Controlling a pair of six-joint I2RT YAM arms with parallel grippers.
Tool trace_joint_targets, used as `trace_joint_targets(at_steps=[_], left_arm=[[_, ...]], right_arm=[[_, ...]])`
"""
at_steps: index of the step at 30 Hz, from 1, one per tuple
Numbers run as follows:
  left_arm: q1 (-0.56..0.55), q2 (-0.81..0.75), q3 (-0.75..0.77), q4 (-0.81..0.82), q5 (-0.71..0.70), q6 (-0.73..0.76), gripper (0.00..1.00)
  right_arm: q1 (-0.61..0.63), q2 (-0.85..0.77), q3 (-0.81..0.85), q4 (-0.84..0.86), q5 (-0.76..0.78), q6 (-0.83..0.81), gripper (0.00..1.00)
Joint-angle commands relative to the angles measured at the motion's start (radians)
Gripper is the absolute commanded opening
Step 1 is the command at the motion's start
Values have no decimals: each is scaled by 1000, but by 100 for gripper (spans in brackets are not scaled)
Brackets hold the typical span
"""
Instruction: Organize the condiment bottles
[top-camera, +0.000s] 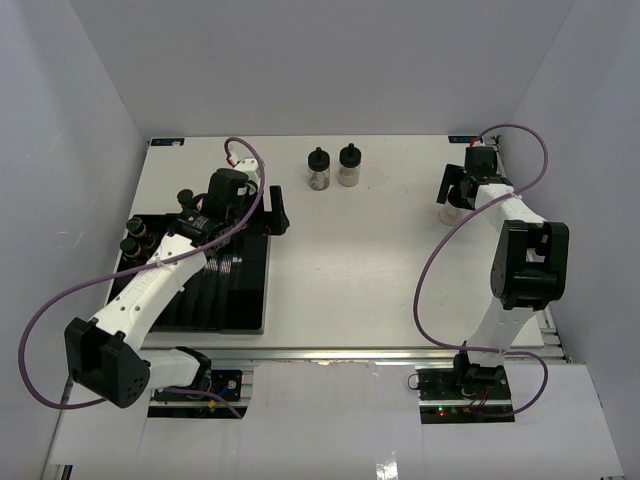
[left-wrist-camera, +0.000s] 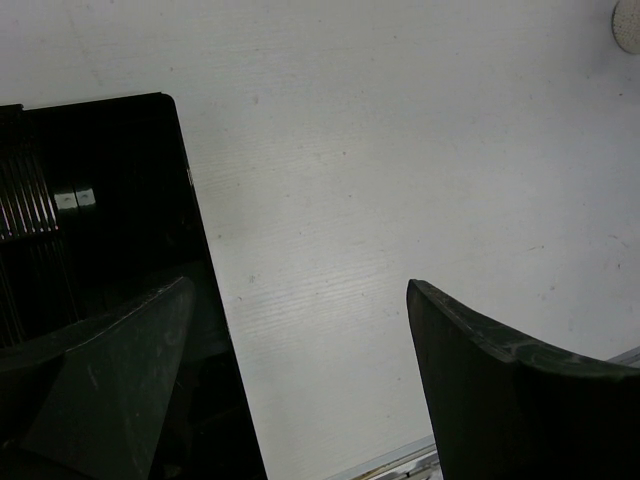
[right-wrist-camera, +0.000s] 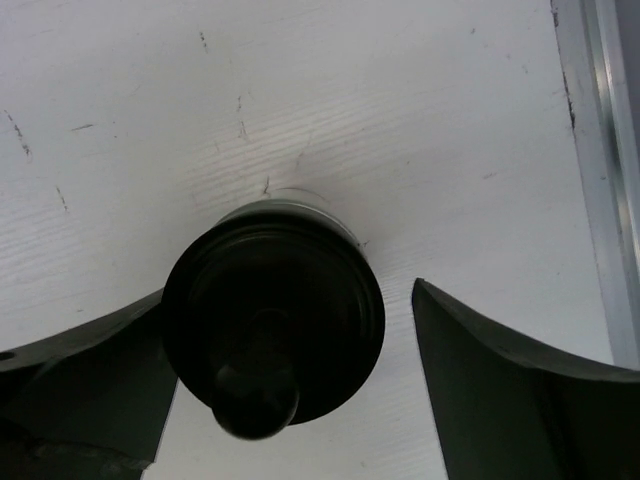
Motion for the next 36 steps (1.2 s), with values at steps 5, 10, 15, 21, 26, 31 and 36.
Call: trace_joint_targets(at_steps=[5,10,15,21,26,31,36], left_arm=[[-2,-62,23,1,-65,-13,98],[-1,-87,45,-28,-93,-19,98],[-1,-115,55,-63,-119,-27,98],[1,-158,42,-100,-131,-49,98],[1,-189,39,-130,-141,-60,98],[1,-222,14,-129,-131,-78,98],[1,-221,24,-129,-97,-67,98]], right_arm=[[8,-28,7,62,-6,-53,54],[109,-86,-36,58,-23,-71,37],[355,-147,-112,85,-53,-66,36],[616,-154,-193,121,-22,-20,36],[777,-170,-230,138,-13,31,38],[893,-180,-244,143,-7,75,47],[938,-180,-198,70,85,85,79]])
